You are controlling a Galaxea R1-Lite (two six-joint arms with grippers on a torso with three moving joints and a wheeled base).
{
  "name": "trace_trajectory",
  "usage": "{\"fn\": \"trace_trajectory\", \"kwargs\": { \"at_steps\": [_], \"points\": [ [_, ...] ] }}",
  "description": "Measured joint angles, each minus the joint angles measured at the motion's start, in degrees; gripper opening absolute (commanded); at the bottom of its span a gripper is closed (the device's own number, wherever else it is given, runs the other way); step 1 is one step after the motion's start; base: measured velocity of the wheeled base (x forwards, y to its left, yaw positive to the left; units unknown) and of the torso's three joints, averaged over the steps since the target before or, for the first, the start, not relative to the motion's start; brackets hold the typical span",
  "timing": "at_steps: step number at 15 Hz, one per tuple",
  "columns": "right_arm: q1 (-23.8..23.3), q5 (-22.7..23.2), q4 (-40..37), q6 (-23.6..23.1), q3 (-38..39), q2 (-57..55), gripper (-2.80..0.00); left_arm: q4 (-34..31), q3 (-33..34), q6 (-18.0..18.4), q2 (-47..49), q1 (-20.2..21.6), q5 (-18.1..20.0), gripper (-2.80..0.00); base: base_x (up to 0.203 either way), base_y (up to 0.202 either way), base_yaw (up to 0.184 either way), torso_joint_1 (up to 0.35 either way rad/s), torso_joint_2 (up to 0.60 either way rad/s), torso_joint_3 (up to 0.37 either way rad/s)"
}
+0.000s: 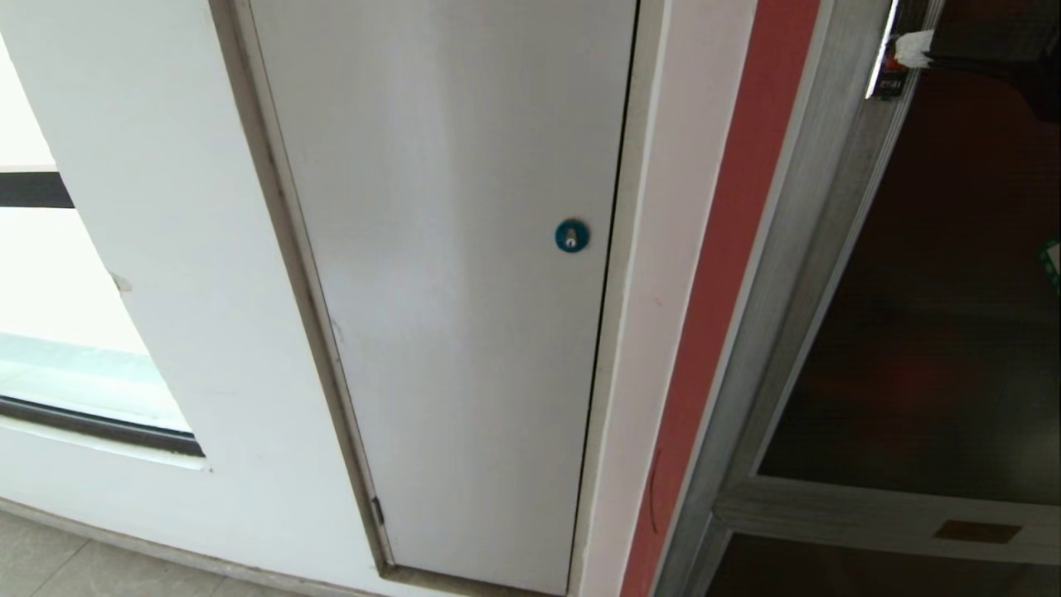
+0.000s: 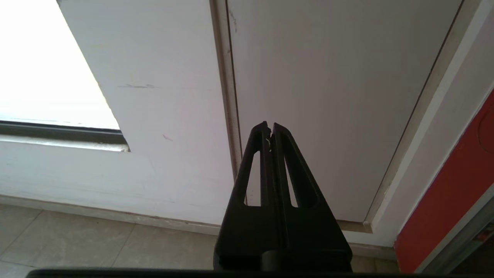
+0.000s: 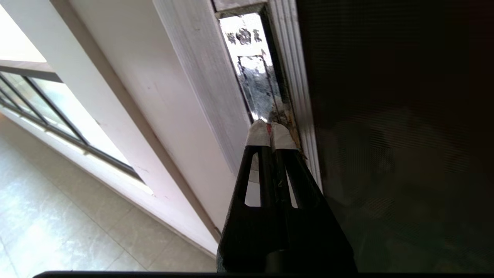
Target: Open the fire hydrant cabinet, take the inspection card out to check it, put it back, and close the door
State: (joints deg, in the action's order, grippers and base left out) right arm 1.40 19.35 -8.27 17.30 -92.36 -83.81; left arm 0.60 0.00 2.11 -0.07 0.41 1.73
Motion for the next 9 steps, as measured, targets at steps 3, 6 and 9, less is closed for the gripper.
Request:
{"fn": "trace_trajectory", "kwargs": {
  "at_steps": [3,6,9],
  "points": [
    [-0.09,0.07,-0.16,-0.02,1.21,0.54,-2.8,0.0,0.0,0.0,0.0,0.0,0.05,-2.8,0.0,0.0,0.0,0.0,0.0,0.0],
    [-0.13,0.28,-0.29,-0.05,1.8,0.84,-2.8,-0.02,0.0,0.0,0.0,0.0,0.02,-2.8,0.0,0.0,0.0,0.0,0.0,0.0],
    [-0.11,0.66,-0.64,0.01,2.0,1.25,-2.8,0.0,0.0,-0.02,0.0,0.0,0.05,-2.8,0.0,0.0,0.0,0.0,0.0,0.0]
  ]
}}
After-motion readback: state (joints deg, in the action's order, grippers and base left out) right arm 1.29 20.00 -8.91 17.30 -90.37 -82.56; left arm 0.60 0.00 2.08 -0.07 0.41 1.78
